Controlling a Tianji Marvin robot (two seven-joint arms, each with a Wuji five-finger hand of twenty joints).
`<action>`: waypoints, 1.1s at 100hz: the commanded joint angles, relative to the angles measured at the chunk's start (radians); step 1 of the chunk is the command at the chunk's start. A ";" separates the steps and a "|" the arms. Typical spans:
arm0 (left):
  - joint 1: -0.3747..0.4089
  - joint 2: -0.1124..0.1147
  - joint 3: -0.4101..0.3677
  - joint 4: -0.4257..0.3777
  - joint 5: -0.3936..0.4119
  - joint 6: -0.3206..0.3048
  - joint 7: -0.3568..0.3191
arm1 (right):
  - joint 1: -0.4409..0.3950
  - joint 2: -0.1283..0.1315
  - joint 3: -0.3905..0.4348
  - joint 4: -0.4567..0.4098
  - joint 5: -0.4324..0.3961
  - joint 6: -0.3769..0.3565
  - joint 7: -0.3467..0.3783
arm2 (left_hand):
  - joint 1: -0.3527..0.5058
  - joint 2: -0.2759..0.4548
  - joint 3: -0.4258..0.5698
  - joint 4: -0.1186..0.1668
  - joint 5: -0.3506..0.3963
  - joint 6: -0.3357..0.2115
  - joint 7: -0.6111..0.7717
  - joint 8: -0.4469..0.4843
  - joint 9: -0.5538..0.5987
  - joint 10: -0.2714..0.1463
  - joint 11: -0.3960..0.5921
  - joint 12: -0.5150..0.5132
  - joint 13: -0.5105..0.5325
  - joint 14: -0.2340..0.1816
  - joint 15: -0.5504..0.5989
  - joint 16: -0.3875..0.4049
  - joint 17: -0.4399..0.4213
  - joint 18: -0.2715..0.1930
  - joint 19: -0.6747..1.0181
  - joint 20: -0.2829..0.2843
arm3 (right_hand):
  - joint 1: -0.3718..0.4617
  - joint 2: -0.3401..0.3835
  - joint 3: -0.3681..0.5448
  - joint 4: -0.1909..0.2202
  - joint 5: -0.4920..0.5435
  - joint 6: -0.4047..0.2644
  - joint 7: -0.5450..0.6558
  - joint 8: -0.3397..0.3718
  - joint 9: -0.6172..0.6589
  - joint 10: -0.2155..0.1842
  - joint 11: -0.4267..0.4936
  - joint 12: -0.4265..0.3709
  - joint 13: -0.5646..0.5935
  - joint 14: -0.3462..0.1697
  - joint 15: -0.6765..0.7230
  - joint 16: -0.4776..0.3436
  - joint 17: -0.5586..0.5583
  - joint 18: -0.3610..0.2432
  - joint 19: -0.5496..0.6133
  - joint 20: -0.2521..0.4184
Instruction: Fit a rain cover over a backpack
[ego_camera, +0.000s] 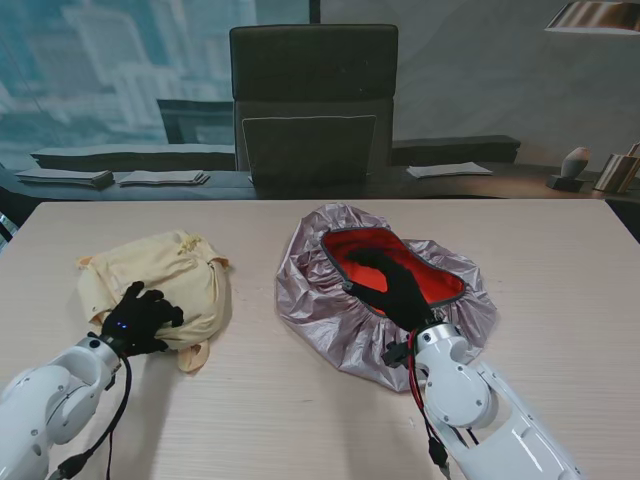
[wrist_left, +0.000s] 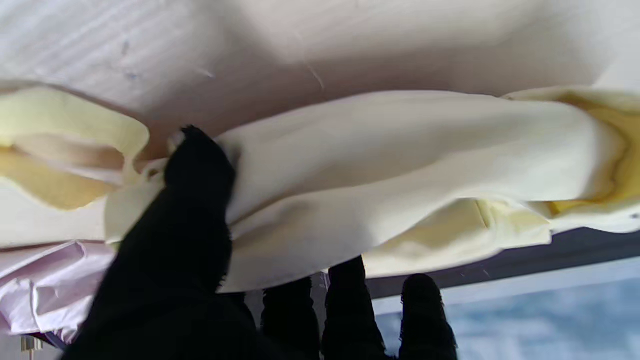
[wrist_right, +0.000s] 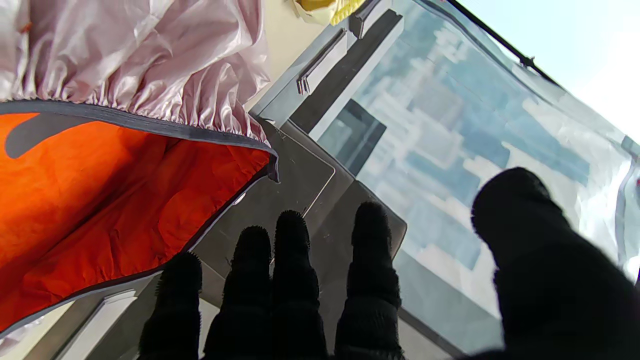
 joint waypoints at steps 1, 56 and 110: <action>0.055 -0.009 -0.038 -0.084 0.005 0.020 -0.005 | 0.015 0.012 -0.021 0.003 -0.058 -0.017 0.038 | 0.116 0.167 -0.004 0.081 0.013 -0.081 0.176 0.130 0.007 0.023 -0.005 -0.008 0.012 0.021 0.004 0.000 -0.038 0.052 0.035 -0.043 | 0.019 -0.022 0.030 0.010 0.020 -0.073 -0.023 0.007 0.024 -0.006 -0.006 -0.006 0.011 -0.014 0.005 0.011 -0.015 -0.017 -0.042 0.004; 0.214 -0.041 -0.179 -0.459 0.055 -0.034 0.085 | 0.155 0.031 -0.221 -0.087 -0.265 0.022 0.077 | 0.052 0.122 0.108 0.049 0.040 -0.155 0.138 0.237 0.335 -0.015 0.009 0.570 0.306 0.064 0.234 0.238 -0.039 0.130 0.111 -0.016 | -0.051 -0.152 -0.094 0.044 -0.186 0.159 -0.014 0.008 -0.050 0.001 0.044 0.017 -0.028 -0.028 0.002 0.010 -0.017 -0.013 -0.110 0.037; 0.212 -0.056 -0.129 -0.551 -0.015 -0.089 0.131 | 0.259 0.000 -0.420 -0.053 -0.362 0.237 0.027 | -0.061 0.044 0.323 -0.005 0.098 -0.131 0.114 0.234 0.436 -0.008 -0.034 0.594 0.419 0.063 0.247 0.265 -0.011 0.102 0.199 0.030 | -0.183 -0.171 0.000 0.021 -0.313 0.266 -0.035 -0.034 -0.193 0.045 0.080 0.014 -0.084 -0.005 0.020 0.017 -0.032 0.018 -0.162 0.076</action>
